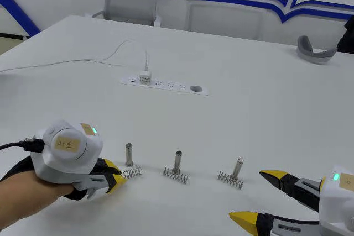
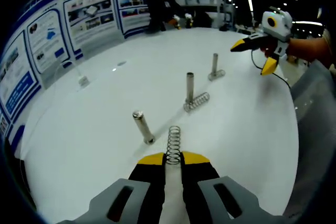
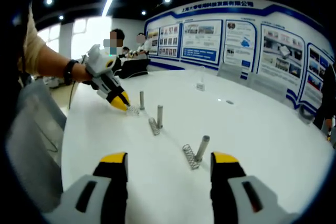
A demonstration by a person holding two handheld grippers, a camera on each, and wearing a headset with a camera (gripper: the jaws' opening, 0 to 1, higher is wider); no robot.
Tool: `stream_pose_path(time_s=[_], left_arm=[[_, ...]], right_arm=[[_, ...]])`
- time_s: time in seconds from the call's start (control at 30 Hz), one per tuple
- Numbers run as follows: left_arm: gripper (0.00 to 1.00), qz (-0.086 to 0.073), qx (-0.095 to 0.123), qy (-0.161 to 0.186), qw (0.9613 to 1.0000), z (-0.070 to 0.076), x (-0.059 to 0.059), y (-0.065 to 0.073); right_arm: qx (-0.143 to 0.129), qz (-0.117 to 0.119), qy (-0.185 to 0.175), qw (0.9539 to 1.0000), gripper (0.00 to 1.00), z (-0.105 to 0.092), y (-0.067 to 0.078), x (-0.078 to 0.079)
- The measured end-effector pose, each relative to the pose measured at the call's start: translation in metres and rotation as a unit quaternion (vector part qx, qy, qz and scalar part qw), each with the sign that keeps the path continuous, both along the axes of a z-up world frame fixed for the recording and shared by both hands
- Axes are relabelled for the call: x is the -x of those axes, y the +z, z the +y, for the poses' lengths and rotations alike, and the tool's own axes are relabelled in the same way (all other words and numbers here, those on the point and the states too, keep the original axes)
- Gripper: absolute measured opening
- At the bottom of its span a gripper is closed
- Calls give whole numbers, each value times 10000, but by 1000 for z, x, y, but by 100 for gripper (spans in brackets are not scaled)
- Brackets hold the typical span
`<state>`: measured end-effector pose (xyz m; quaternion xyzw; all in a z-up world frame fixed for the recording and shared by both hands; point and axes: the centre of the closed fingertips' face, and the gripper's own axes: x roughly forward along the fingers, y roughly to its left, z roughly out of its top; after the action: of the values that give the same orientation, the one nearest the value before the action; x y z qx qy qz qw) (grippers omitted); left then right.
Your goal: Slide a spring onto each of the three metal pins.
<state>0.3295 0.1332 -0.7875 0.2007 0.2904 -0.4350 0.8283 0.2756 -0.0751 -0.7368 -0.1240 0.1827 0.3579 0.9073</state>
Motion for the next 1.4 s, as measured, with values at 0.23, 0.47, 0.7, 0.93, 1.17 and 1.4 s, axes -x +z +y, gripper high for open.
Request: stream_pose_path(time_s=[0.23,0.47,0.7,0.93,1.17,1.4], left_arm=[[10,-66,144,-198,9997,-10,15,11],[10,-134,293,-415,9986,-21,28,24],[10,-149,508,-730,9959,-34,44,34],[10,-209,720,-1053,9916,-47,58,45],[10,-290,936,-1369,9857,-59,72,57],[10,-394,1075,-1676,9792,-68,85,66]], right_arm=[[-60,-68,132,9999,60,10,12,0],[-63,42,330,9994,53,20,13,2],[-160,166,531,9983,43,34,15,2],[-229,322,894,9952,34,54,18,7],[-496,432,1229,9902,31,76,25,11],[-548,537,1685,9827,27,94,24,28]])
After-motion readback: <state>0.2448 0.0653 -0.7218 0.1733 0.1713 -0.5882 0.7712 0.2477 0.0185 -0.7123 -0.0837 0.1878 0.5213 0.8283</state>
